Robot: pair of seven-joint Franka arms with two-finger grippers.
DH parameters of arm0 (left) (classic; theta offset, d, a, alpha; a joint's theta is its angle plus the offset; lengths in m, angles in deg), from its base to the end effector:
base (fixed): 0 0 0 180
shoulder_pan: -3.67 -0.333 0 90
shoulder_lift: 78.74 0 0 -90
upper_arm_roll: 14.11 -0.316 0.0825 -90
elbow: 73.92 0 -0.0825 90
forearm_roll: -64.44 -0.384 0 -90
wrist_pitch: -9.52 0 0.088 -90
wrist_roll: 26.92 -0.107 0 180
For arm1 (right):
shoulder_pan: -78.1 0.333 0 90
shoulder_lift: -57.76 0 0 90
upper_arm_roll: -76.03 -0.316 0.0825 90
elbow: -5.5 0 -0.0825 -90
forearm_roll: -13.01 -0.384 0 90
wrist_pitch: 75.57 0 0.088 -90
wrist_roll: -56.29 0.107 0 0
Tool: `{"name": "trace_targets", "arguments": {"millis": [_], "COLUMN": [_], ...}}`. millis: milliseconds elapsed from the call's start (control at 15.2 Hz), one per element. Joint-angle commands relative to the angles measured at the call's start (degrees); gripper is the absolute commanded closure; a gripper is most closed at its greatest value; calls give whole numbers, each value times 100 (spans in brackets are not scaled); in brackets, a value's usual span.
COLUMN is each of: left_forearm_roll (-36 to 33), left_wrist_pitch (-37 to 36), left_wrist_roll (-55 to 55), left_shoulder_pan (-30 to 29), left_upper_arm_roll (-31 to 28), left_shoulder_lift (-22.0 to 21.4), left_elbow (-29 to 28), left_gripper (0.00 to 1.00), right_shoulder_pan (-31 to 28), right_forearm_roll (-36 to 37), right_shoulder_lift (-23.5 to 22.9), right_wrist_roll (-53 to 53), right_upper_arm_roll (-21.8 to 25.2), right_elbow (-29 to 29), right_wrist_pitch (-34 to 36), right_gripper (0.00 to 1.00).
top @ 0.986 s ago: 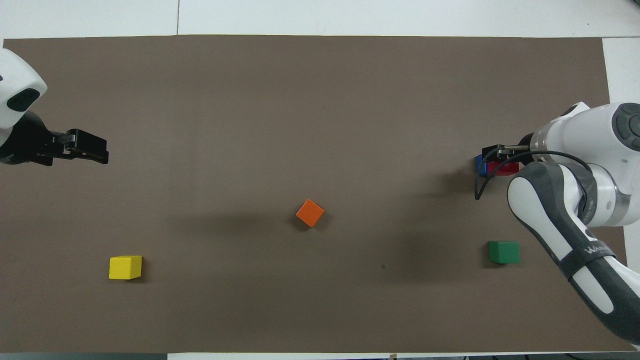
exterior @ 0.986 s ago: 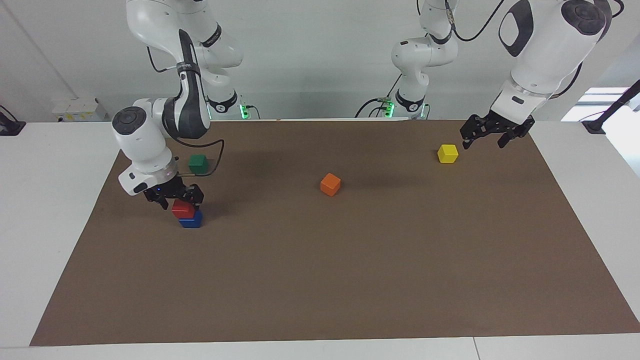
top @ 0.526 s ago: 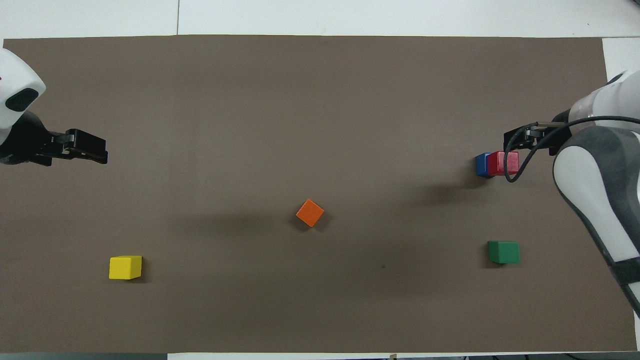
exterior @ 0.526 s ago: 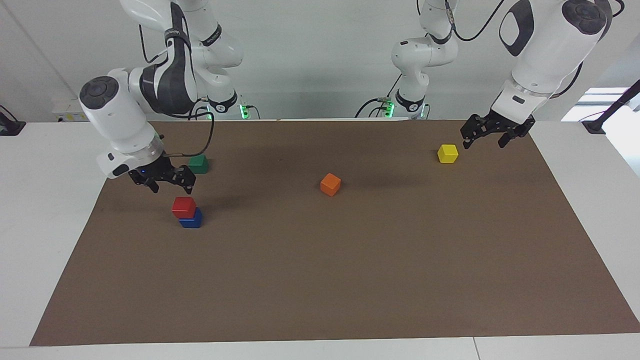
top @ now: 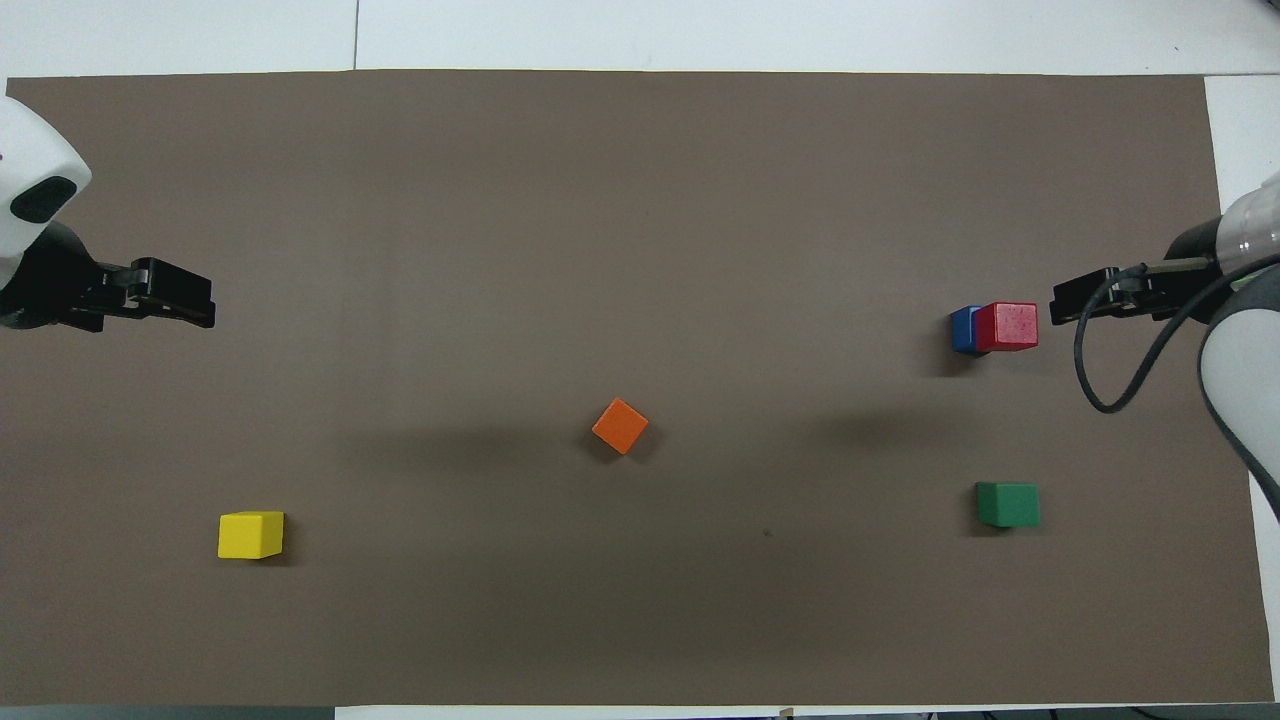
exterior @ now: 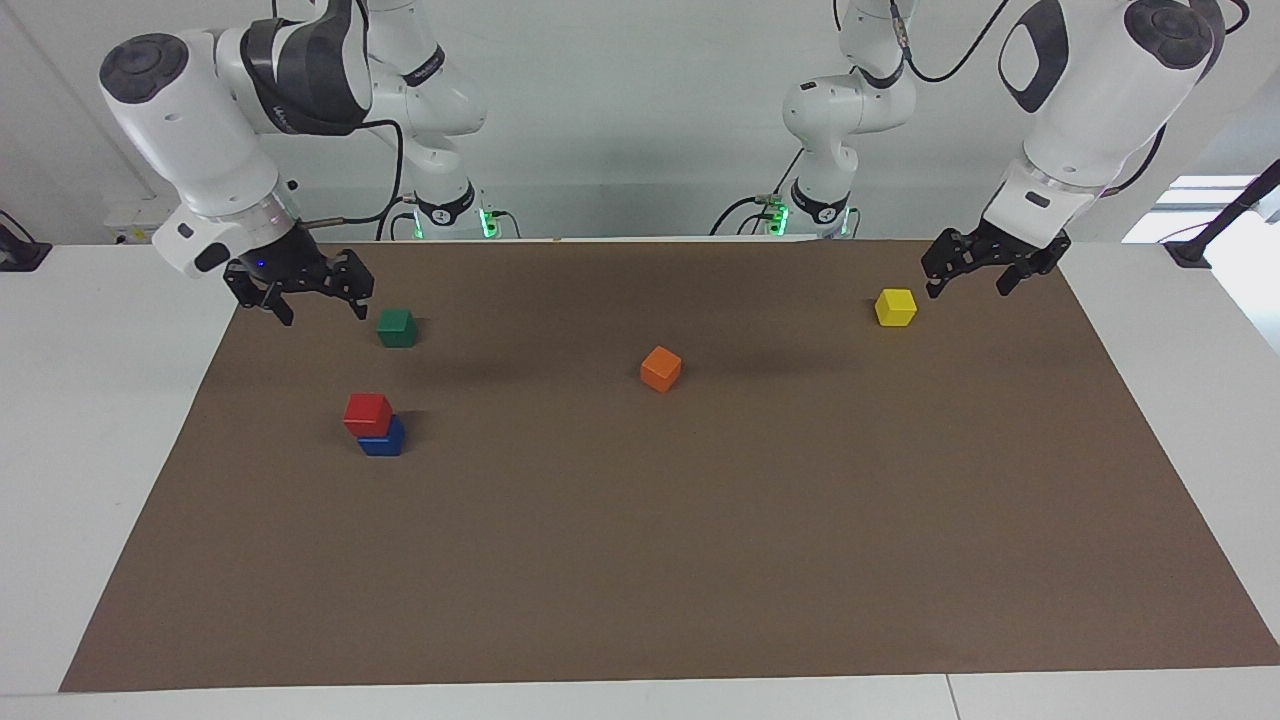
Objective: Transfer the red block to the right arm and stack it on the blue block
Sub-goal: 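Open the right gripper and withdraw it from the blocks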
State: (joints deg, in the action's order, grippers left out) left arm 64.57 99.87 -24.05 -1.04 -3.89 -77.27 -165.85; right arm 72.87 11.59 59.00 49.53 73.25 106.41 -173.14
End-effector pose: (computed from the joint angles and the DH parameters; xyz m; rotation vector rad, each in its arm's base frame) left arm 0.5584 -0.0529 0.5951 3.1367 -0.0723 -0.0835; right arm 0.5517 -0.0210 0.5574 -3.1128 -0.1113 0.0540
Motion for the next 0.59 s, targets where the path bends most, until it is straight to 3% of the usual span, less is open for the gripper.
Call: {"name": "trace_targets", "arguments": {"millis": [0,526], "left_forearm_roll": [-110,-110], "left_wrist_pitch": [-44,-44], "left_wrist_roll": [73,73], "left_shoulder_pan": [40,40], "left_upper_arm_roll": [-28,-28], "left_shoulder_lift": [-120,-120], "left_elbow": [-97,-97], "left_gripper": [0,0], "right_shoulder_pan": [-215,-242], "right_forearm_roll": [-24,116], "right_shoulder_lift": [-35,-132], "right_wrist_roll": [-509,-378], "right_upper_arm_roll": [-3,-12], "right_elbow": [-71,-203], "right_wrist_pitch": [98,195], "right_gripper": [0,0]}}
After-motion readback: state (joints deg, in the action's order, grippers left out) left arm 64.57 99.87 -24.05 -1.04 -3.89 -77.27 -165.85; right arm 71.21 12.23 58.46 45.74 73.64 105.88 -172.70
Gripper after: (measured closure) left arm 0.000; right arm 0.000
